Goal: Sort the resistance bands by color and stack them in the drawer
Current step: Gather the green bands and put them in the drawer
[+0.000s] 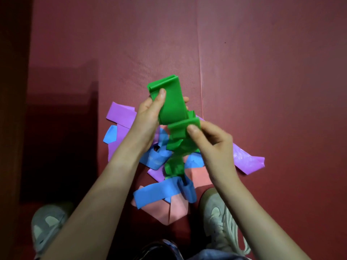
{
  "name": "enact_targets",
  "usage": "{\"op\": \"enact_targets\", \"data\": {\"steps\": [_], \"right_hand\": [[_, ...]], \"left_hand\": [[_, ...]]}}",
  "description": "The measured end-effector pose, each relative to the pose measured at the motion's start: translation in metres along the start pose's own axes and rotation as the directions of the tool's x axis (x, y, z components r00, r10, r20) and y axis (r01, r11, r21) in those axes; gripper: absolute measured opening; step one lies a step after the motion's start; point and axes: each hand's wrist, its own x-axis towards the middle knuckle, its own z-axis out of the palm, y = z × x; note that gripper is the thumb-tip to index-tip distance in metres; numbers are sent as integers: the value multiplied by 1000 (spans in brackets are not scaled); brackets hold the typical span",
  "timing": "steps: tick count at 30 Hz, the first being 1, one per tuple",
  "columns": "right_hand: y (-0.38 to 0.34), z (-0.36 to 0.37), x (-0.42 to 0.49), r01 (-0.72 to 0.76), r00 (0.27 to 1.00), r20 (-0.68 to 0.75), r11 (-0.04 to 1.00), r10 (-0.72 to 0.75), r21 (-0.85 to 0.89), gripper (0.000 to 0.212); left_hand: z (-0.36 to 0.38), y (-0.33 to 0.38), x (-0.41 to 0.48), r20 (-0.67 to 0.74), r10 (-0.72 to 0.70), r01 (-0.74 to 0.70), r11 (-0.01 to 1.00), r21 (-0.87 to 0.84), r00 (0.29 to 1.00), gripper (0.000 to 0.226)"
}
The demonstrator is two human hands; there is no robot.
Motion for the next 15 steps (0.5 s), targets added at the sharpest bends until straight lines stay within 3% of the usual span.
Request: {"op": "enact_targets", "data": {"steps": [4,10,15], "right_hand": [[-23,9,20,69,996,-54,997,-67,28,20],[-22,23,36,17,995,-101,1000,-16,7,23],[-20,27,40,19,985,-171,1000,-20,-8,24]], "left_hand": [[2,-4,0,-33,-7,9,999,52,999,27],[5,-5,0,-13,-27,28,996,79,1000,33],[4,-6,0,81,-75,69,995,68,994,42]]}}
